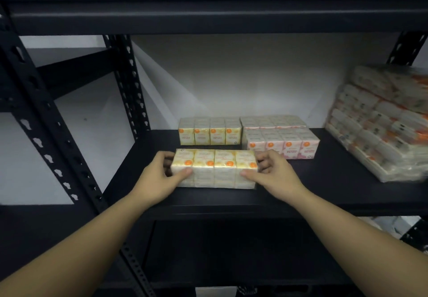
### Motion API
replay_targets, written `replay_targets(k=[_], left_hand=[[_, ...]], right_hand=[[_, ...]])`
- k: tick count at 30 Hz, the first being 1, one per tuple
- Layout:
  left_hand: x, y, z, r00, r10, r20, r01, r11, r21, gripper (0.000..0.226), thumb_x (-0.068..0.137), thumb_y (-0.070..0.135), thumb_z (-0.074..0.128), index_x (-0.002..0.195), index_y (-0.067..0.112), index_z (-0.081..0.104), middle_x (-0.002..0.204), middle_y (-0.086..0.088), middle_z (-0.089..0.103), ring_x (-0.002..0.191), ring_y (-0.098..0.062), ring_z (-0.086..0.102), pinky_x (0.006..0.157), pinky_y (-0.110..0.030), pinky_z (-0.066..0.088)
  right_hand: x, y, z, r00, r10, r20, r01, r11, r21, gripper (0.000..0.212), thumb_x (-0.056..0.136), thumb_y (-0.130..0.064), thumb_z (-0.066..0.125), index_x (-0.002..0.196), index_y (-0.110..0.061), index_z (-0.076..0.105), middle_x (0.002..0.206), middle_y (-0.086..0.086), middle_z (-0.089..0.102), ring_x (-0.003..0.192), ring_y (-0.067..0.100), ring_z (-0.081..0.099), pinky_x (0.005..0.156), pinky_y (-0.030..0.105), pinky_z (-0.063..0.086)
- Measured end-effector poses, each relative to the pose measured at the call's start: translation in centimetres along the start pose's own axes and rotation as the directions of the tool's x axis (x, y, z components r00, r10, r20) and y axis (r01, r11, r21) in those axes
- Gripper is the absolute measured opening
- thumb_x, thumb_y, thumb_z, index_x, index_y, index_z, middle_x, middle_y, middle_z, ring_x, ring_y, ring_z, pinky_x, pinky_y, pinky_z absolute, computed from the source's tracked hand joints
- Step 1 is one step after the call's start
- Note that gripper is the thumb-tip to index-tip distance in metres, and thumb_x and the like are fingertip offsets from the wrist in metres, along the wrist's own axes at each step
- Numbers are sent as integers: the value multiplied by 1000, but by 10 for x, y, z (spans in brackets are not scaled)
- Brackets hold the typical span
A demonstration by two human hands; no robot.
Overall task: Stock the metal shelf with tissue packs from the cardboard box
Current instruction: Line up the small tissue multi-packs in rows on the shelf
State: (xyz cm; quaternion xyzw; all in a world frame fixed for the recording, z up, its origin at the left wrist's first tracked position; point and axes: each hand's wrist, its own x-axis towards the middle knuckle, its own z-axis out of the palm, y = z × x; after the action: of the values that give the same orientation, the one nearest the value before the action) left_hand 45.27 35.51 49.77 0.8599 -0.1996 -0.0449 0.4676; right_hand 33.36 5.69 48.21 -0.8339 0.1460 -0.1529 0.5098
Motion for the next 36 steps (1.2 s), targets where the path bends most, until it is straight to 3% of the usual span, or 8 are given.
replay_targets(k=[4,8,12,18,23,28,31,36], left_hand=[[8,10,1,998,-63,-19,62,996,-66,55,96,54,64,136,17,64,116,8,72,107,-12,69,80,-23,53],[13,18,-3,994,-24,-106,7,987,-159,38,90,28,80,123,19,65,110,9,72,100,-7,70,78,-23,55],[4,-1,0,998,-36,-61,27,989,-144,43,81,20,88,114,18,59,110,2,70,98,-10,70,74,-24,59],[-5,-24,1,999,-4,33,5,1000,-24,53,79,42,87,122,28,62,115,11,71,107,-7,68,91,-29,56],[-7,-18,-1,997,73,3,-73,997,22,40,93,41,73,131,31,66,117,19,73,111,1,65,101,-38,56],[14,23,-17,925,247,-289,-274,960,-54,44,97,36,70,139,28,63,125,10,64,112,6,59,99,-16,48],[25,64,-20,870,404,-282,-410,911,38,41,95,32,73,135,31,65,128,1,56,111,20,46,88,2,37],[29,107,3,902,427,-60,-429,879,-209,77,82,43,83,149,31,47,150,5,48,132,-1,53,108,-23,49]], right_hand=[[9,-8,4,995,94,-36,-91,993,74,84,62,-85,76,122,-27,67,110,-6,74,102,14,72,89,44,62],[11,-20,2,996,38,-76,-35,998,43,50,80,-36,90,119,-20,63,105,-1,70,94,14,70,84,37,61],[-1,-5,5,999,6,-33,-4,997,75,47,74,-16,94,106,-19,60,101,0,72,86,11,74,70,28,61],[-11,-5,6,998,-52,-23,53,999,12,60,69,-31,97,116,-27,59,112,-11,67,102,6,65,77,21,57],[9,-24,9,982,-177,70,190,939,-288,81,74,-54,88,145,-37,53,138,-8,51,126,13,52,101,32,45],[7,-22,26,978,-172,114,185,975,-119,72,74,-49,90,137,-35,59,129,-15,64,114,4,64,99,40,57],[12,-30,26,979,-135,151,152,982,-111,65,70,-59,88,126,-36,65,124,-20,66,116,4,62,103,39,53],[38,-95,-1,965,-261,7,258,958,123,57,86,-51,78,137,-43,55,134,-14,62,127,11,59,96,28,53]])
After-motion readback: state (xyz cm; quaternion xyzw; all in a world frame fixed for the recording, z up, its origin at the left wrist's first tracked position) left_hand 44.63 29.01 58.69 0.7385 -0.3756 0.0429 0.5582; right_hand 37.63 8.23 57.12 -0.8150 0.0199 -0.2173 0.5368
